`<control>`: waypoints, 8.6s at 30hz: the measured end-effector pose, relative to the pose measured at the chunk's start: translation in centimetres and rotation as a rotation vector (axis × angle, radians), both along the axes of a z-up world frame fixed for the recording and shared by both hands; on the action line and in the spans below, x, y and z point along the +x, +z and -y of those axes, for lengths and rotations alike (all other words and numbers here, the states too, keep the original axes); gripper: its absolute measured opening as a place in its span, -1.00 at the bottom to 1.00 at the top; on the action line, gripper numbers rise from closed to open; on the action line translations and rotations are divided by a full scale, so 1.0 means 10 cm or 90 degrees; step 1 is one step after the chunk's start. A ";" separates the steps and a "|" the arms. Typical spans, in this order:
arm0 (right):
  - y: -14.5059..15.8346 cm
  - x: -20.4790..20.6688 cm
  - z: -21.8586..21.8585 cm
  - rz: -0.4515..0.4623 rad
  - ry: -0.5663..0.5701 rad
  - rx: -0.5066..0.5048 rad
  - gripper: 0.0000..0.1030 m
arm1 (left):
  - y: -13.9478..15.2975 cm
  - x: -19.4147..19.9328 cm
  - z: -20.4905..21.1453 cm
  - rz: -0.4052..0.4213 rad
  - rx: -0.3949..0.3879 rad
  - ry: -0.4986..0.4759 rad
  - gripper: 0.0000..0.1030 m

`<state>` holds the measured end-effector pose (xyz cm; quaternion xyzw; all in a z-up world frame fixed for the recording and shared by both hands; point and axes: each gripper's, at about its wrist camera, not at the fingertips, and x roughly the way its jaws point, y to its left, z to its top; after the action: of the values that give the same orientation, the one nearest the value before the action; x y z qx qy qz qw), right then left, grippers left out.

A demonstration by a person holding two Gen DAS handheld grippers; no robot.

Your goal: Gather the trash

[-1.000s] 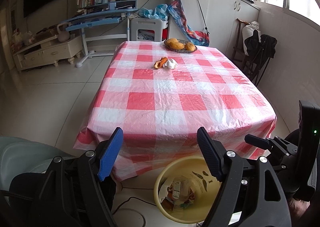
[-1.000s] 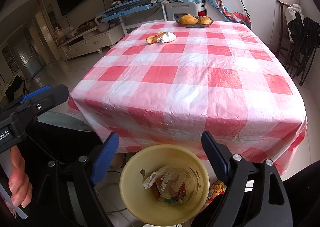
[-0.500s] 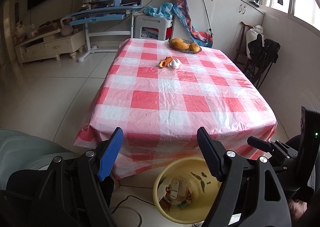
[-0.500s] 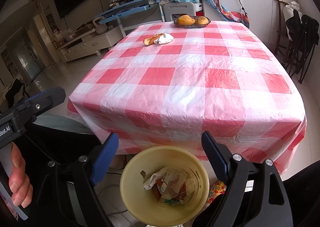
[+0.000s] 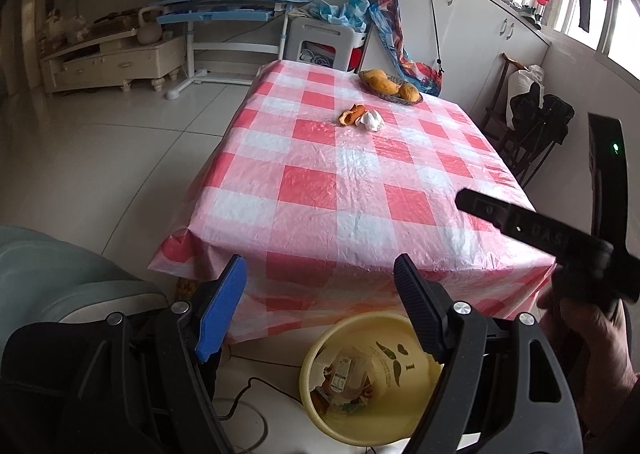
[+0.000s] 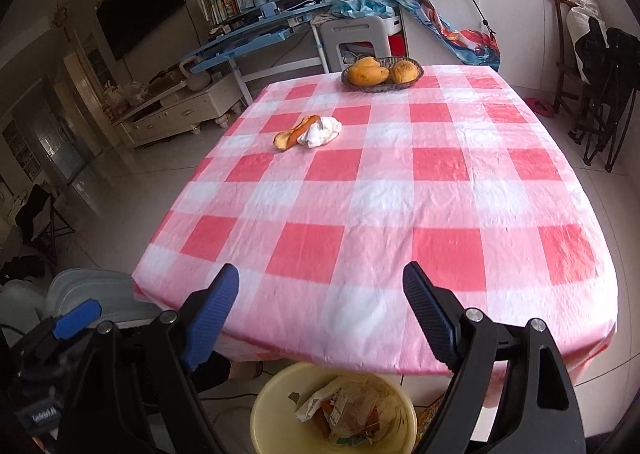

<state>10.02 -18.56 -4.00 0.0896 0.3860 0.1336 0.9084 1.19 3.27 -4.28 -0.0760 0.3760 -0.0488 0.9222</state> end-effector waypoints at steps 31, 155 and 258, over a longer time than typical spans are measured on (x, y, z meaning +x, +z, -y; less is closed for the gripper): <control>-0.17 1.55 -0.43 -0.060 0.036 -0.058 0.51 | -0.15 0.29 -0.01 -0.059 -0.012 0.009 0.41; -0.26 -0.95 0.01 -0.011 0.065 0.050 -0.40 | 0.03 -0.20 0.17 0.016 0.052 -0.053 -0.67; -0.02 -1.16 0.07 0.160 -0.133 -0.119 0.85 | 0.42 -0.46 0.19 0.166 0.090 0.037 0.86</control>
<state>-1.58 -19.31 -4.17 0.0274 0.2690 0.0123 0.9627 -3.41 1.37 -0.08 -0.0149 0.2532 -0.0051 0.9673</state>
